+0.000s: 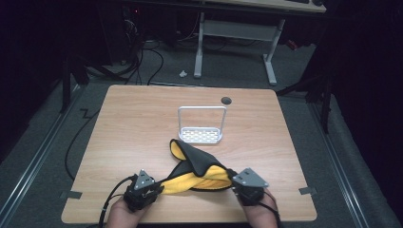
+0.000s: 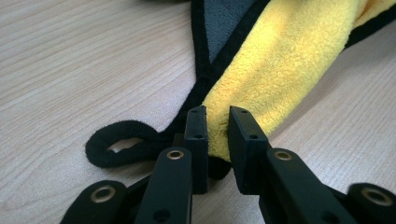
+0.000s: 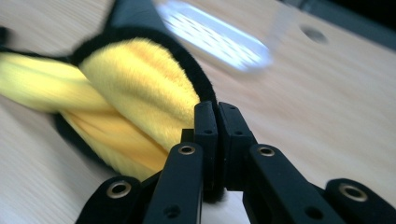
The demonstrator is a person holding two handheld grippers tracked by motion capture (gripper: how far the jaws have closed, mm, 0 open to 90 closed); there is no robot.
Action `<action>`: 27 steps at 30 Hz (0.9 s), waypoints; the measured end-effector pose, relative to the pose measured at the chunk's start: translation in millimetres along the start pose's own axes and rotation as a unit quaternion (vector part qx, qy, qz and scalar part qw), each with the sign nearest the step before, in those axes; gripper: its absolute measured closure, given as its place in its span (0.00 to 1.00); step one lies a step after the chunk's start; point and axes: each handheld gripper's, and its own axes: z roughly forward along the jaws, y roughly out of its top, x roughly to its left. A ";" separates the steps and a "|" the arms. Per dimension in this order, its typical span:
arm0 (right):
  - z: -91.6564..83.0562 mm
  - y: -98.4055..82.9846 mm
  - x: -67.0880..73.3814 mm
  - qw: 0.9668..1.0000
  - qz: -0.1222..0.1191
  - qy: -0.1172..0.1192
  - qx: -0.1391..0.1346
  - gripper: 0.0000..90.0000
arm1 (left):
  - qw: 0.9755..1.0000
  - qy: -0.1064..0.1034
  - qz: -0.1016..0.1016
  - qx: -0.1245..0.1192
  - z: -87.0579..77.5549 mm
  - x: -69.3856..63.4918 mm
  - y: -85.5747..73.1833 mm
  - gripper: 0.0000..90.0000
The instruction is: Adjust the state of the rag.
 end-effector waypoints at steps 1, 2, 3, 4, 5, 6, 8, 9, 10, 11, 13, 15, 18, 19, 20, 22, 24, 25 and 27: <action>-2.3 -8.7 -10.0 1.000 0.010 -0.006 0.008 0.97 | 1.000 0.001 0.001 0.000 0.0 -0.2 0.0 0.87; -3.4 -18.0 -18.3 1.000 0.020 -0.011 0.021 0.97 | 1.000 0.001 0.001 0.000 0.0 -0.2 0.1 0.87; -3.6 -27.6 -24.3 0.999 0.027 -0.017 0.036 0.96 | 1.000 0.001 0.000 0.001 0.0 -0.2 0.1 0.87; -3.1 -36.6 -29.0 0.998 0.030 -0.024 0.048 0.95 | 1.000 0.001 0.000 0.001 0.0 -0.2 0.2 0.87; -2.9 -44.4 -32.5 0.997 0.035 -0.031 0.060 0.93 | 1.000 0.001 -0.001 0.001 0.0 -0.3 0.2 0.87; -3.2 -49.7 -36.2 0.996 0.043 -0.035 0.067 0.90 | 1.000 0.001 -0.001 0.002 -0.2 -0.4 0.3 0.87; -7.5 -48.3 -41.2 0.996 0.059 -0.034 0.058 0.83 | 1.000 0.002 0.000 0.001 -0.1 -0.8 0.3 0.87; -14.6 -35.0 -37.3 0.997 0.053 -0.036 0.030 0.79 | 1.000 0.002 -0.001 0.001 0.0 -0.7 0.2 0.87; -14.6 -35.0 -37.3 0.997 0.053 -0.036 0.030 0.79 | 1.000 0.001 -0.002 0.001 0.0 -0.6 0.2 0.87; -17.5 -26.7 -33.2 0.998 0.050 -0.033 0.015 0.75 | 1.000 0.002 -0.002 0.000 0.1 -0.5 0.1 0.87; -21.6 -6.7 -21.6 0.999 0.049 -0.010 -0.017 0.65 | 1.000 0.001 -0.002 0.000 0.1 -0.3 0.1 0.87; -21.9 10.0 -8.3 0.999 0.033 0.002 -0.038 0.61 | 1.000 0.001 -0.002 0.000 0.1 -0.2 0.0 0.87; -15.8 28.3 7.0 0.998 0.023 0.029 -0.052 0.56 | 1.000 0.001 -0.001 0.000 0.1 -0.2 -0.1 0.87; -10.3 34.3 14.3 0.998 0.017 0.039 -0.047 0.55 | 1.000 0.000 -0.001 0.000 0.1 0.0 0.0 0.87; -4.6 37.6 19.5 0.998 0.010 0.048 -0.044 0.54 | 1.000 0.000 -0.001 0.000 0.1 0.2 0.1 0.87; 8.4 38.5 29.7 0.997 0.005 0.077 -0.025 0.53 | 1.000 -0.002 -0.002 0.000 0.1 0.5 0.0 0.87; 20.5 32.9 39.2 0.996 0.001 0.089 -0.005 0.54 | 1.000 -0.002 0.000 0.001 0.1 0.6 0.2 0.87; 28.1 28.1 44.4 0.996 -0.008 0.086 0.011 0.54 | 1.000 -0.002 0.000 0.001 0.2 0.6 0.3 0.87; 43.7 16.8 51.3 0.996 -0.023 0.073 0.040 0.58 | 1.000 -0.004 0.000 0.002 0.2 1.2 0.6 0.87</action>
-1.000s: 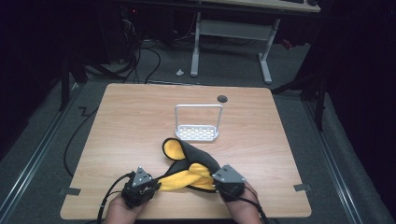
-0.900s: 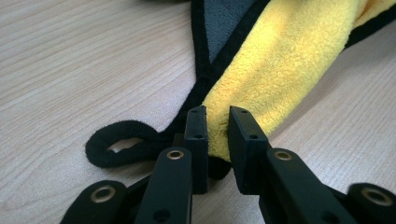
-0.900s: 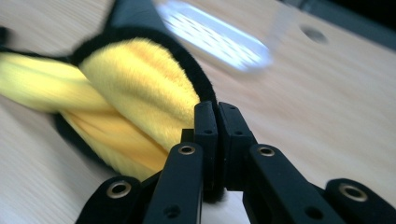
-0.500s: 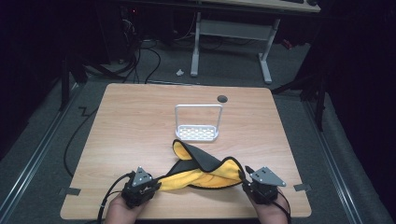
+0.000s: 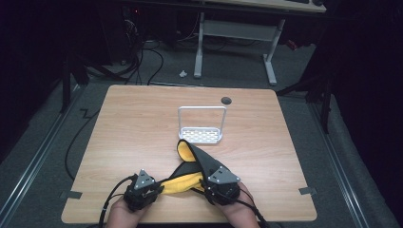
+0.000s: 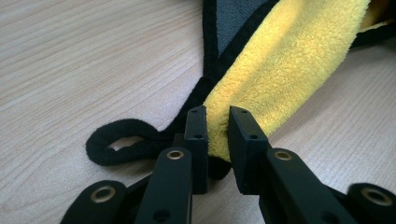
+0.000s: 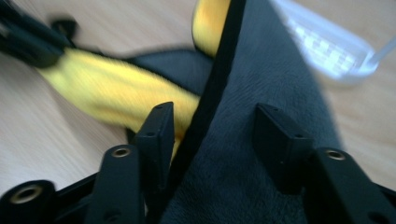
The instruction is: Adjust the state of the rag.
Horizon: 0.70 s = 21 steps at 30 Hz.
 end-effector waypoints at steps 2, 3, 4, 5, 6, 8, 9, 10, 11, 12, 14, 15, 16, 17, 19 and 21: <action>6.0 -5.1 0.0 1.000 -0.003 -0.009 0.009 0.70 | 1.000 0.001 0.000 -0.001 0.0 -0.2 -0.1 0.87; 6.2 -6.5 -0.8 1.000 -0.005 -0.015 0.012 0.81 | 1.000 0.001 0.000 0.000 0.0 -0.2 -0.1 0.87; 2.3 -6.8 -3.4 1.000 -0.005 -0.014 0.009 0.86 | 1.000 0.001 0.000 0.000 0.0 -0.1 -0.1 0.87; -1.8 -6.6 -6.0 1.000 0.000 -0.016 0.001 0.89 | 1.000 0.000 -0.001 -0.001 -0.1 0.1 -0.2 0.87; -8.5 -6.4 -10.6 1.000 0.006 -0.022 -0.009 0.91 | 1.000 -0.001 -0.002 0.000 -0.2 0.3 -0.2 0.87; -24.2 -7.6 -23.8 0.999 0.022 -0.037 -0.024 0.92 | 1.000 -0.001 -0.002 0.000 -0.2 0.4 -0.2 0.87; -32.3 -10.1 -32.4 0.998 0.029 -0.048 -0.030 0.92 | 1.000 -0.001 -0.001 0.000 -0.2 0.4 -0.1 0.87; -39.8 -14.2 -42.1 0.997 0.036 -0.061 -0.032 0.92 | 1.000 -0.001 -0.001 0.000 -0.2 0.2 -0.1 0.87; -46.5 -20.0 -53.6 0.995 0.048 -0.076 -0.032 0.93 | 1.000 0.000 -0.001 0.000 -0.2 0.0 0.0 0.87; -53.4 -29.6 -69.9 0.993 0.071 -0.093 -0.031 0.93 | 1.000 0.000 -0.001 0.000 -0.2 -0.1 0.0 0.87; -60.4 -46.1 -93.3 0.988 0.102 -0.114 -0.019 0.92 | 1.000 0.001 -0.001 0.000 -0.1 -0.2 0.0 0.87; -62.8 -59.1 -108.6 0.984 0.125 -0.126 -0.008 0.92 | 1.000 0.001 -0.001 0.000 0.0 -0.2 0.1 0.87; -63.0 -67.2 -117.3 0.982 0.139 -0.130 0.002 0.92 | 1.000 0.003 -0.001 -0.002 0.3 -0.3 0.1 0.87; -61.9 -78.2 -126.9 0.979 0.153 -0.136 0.016 0.91 | 1.000 0.003 0.000 0.000 0.4 0.0 0.5 0.87; -58.5 -97.7 -141.0 0.972 0.181 -0.142 0.038 0.85 | 1.000 0.005 -0.001 -0.002 0.9 -0.2 1.3 0.87; -59.6 -106.5 -146.3 0.969 0.196 -0.148 0.038 0.75 | 1.000 0.010 0.004 -0.004 0.9 -1.6 1.9 0.87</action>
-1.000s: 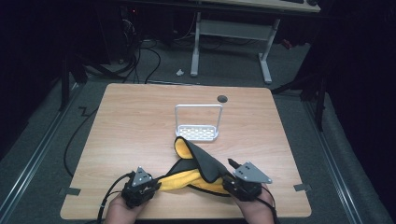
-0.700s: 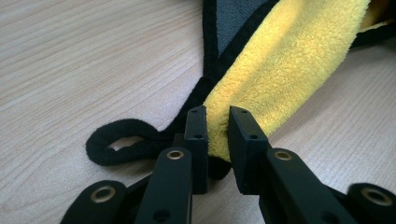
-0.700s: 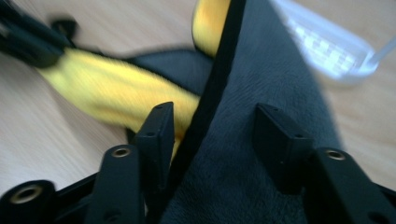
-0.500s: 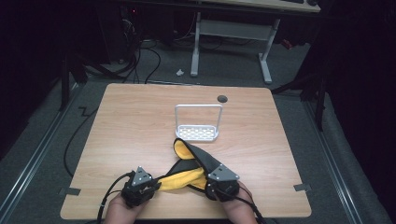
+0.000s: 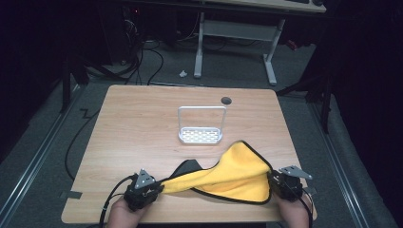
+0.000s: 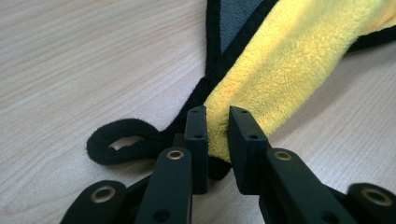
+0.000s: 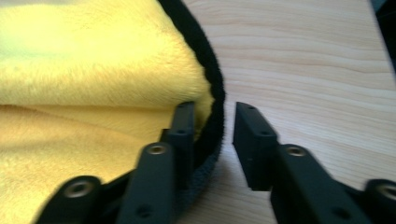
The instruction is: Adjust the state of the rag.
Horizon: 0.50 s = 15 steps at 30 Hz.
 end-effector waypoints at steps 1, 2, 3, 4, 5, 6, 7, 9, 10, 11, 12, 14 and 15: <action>-3.0 0.2 -0.7 1.000 0.003 -0.005 -0.009 0.71 | 1.000 0.003 0.003 -0.002 -0.6 -0.7 0.5 0.87; -7.8 2.2 0.1 1.000 0.001 -0.011 -0.018 0.68 | 1.000 0.005 0.003 -0.006 -1.7 -1.4 1.0 0.88; -13.3 4.8 2.0 0.999 -0.004 -0.014 -0.031 0.68 | 1.000 0.005 0.001 -0.011 -3.6 -1.6 2.1 0.88; -20.6 8.1 6.3 0.999 -0.006 -0.013 -0.047 0.67 | 1.000 0.005 0.001 -0.014 -5.7 -1.0 2.9 0.88; -25.5 10.3 10.6 0.998 -0.015 -0.015 -0.057 0.66 | 1.000 0.002 -0.003 -0.017 -7.7 -0.4 3.4 0.86; -28.7 11.9 15.8 0.998 -0.020 -0.010 -0.065 0.66 | 1.000 0.000 -0.005 -0.021 -9.2 0.0 3.4 0.82; -30.2 12.7 20.0 0.997 -0.024 -0.001 -0.068 0.66 | 0.999 -0.003 -0.007 -0.031 -11.2 0.0 3.1 0.80; -32.1 13.2 34.4 0.996 -0.035 0.024 -0.072 0.67 | 0.999 -0.026 -0.003 -0.047 -13.0 -0.8 2.9 0.68; -31.6 13.0 45.5 0.995 -0.048 0.043 -0.070 0.68 | 0.998 -0.033 -0.002 -0.045 -11.9 -1.6 3.3 0.59; -30.9 12.5 52.9 0.995 -0.055 0.055 -0.068 0.69 | 0.998 -0.045 -0.001 -0.032 -7.6 -3.5 3.9 0.53; -29.0 11.5 65.8 0.993 -0.071 0.076 -0.063 0.69 | 0.999 -0.043 0.006 -0.023 -4.2 -5.8 3.1 0.48; -25.8 10.7 82.9 0.990 -0.098 0.091 -0.054 0.70 | 0.999 -0.041 0.012 -0.008 1.8 -9.2 1.3 0.48; -23.6 10.6 90.3 0.988 -0.106 0.100 -0.050 0.71 | 0.999 -0.031 0.021 -0.004 3.4 -11.6 0.4 0.51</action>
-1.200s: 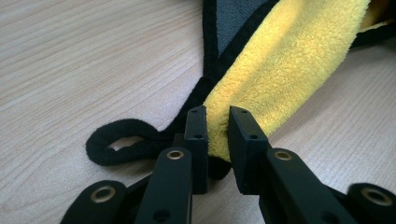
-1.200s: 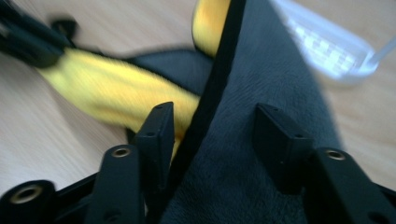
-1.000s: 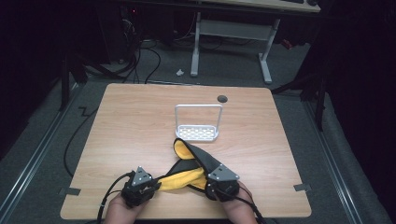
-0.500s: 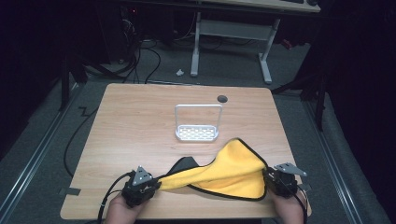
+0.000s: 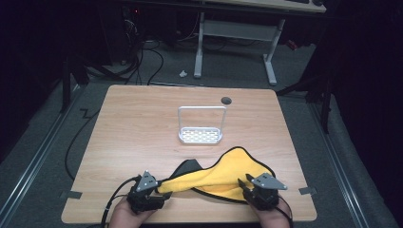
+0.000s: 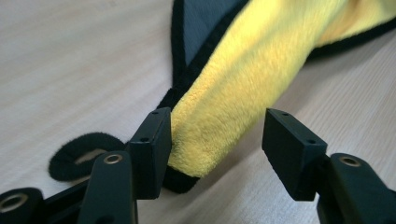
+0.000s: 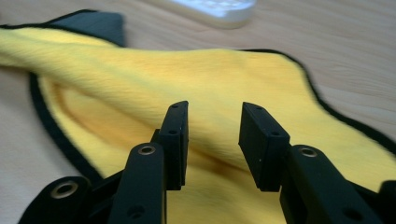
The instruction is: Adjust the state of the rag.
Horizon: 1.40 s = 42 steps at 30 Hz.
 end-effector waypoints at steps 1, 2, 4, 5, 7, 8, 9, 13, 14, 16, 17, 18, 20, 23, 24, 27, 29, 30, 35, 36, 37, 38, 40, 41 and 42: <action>3.6 1.4 6.6 1.000 -0.007 0.011 0.007 0.71 | 1.000 0.006 0.004 -0.002 -0.3 -1.0 0.0 0.63; 5.4 2.1 9.7 1.000 -0.010 0.016 0.009 0.72 | 1.000 0.010 -0.001 -0.006 -0.9 -0.4 1.3 0.73; 7.9 3.1 17.0 0.999 -0.012 0.032 0.012 0.74 | 1.000 0.012 -0.010 -0.026 -4.7 1.3 4.4 0.90; 9.0 2.9 21.4 0.999 -0.015 0.044 0.012 0.76 | 0.999 0.014 -0.012 -0.037 -7.4 1.4 7.4 0.94; 10.4 2.4 29.6 0.998 -0.023 0.061 0.014 0.83 | 0.998 0.017 -0.018 -0.057 -13.4 1.1 14.7 0.95; 11.3 2.4 32.5 0.997 -0.027 0.071 0.016 0.87 | 0.997 0.020 -0.019 -0.071 -17.1 0.4 19.9 0.95; 12.6 2.9 37.0 0.996 -0.031 0.080 0.020 0.91 | 0.996 0.019 -0.020 -0.080 -19.7 0.4 26.2 0.95; 26.7 6.2 53.9 0.994 -0.057 0.086 0.030 0.94 | 0.994 0.024 -0.025 -0.106 -19.1 6.6 56.8 0.95; 32.3 6.6 56.3 0.994 -0.065 0.083 0.037 0.94 | 0.994 0.029 -0.024 -0.105 -15.8 9.5 64.0 0.94; 41.3 5.9 59.4 0.992 -0.072 0.085 0.051 0.94 | 0.993 0.031 -0.025 -0.107 -8.7 14.4 76.1 0.94; 44.6 4.5 61.3 0.991 -0.077 0.088 0.060 0.94 | 0.993 0.033 -0.024 -0.107 -3.3 17.7 83.8 0.94; 45.5 2.2 63.3 0.990 -0.084 0.092 0.060 0.94 | 0.993 0.034 -0.024 -0.107 0.4 19.8 88.0 0.94; 41.9 1.1 64.6 0.989 -0.080 0.109 0.066 0.94 | 0.994 0.037 -0.029 -0.101 14.6 26.8 98.0 0.93; 31.4 -5.7 69.9 0.983 -0.090 0.143 0.068 0.94 | 0.994 0.052 -0.033 -0.095 32.9 36.2 105.3 0.91; 27.3 -8.2 72.7 0.982 -0.094 0.149 0.069 0.94 | 0.993 0.060 -0.044 -0.087 42.1 41.9 107.2 0.89; 19.6 -11.0 74.7 0.980 -0.103 0.160 0.064 0.92 | 0.993 0.063 -0.084 -0.061 59.2 57.5 104.6 0.81; 17.7 -7.9 70.8 0.983 -0.089 0.155 0.051 0.92 | 0.992 0.059 -0.096 -0.064 58.3 61.3 100.0 0.69; 17.8 -6.7 67.9 0.984 -0.084 0.152 0.045 0.91 | 0.990 0.060 -0.098 -0.078 52.2 60.7 95.7 0.65; 15.9 -5.7 54.0 0.989 -0.064 0.132 0.032 0.91 | 0.986 0.052 -0.103 -0.119 12.7 48.1 70.9 0.61; 15.7 -5.4 51.4 0.989 -0.061 0.128 0.030 0.90 | 0.986 0.047 -0.102 -0.120 4.0 41.4 60.7 0.62; 15.3 -4.8 48.4 0.990 -0.056 0.124 0.028 0.90 | 0.987 0.041 -0.104 -0.114 -1.3 35.6 52.4 0.64; 15.0 -4.4 46.5 0.991 -0.052 0.120 0.025 0.90 | 0.988 0.035 -0.106 -0.109 -4.4 30.9 45.9 0.65; 14.8 -3.7 43.3 0.992 -0.049 0.115 0.022 0.90 | 0.989 0.021 -0.110 -0.097 -9.4 16.5 29.1 0.65; 14.7 -3.6 41.7 0.992 -0.047 0.111 0.022 0.90 | 0.990 0.012 -0.112 -0.088 -9.2 8.6 22.1 0.66; 14.6 -3.6 40.1 0.993 -0.044 0.107 0.022 0.89 | 0.990 0.000 -0.113 -0.078 -7.5 0.9 16.1 0.67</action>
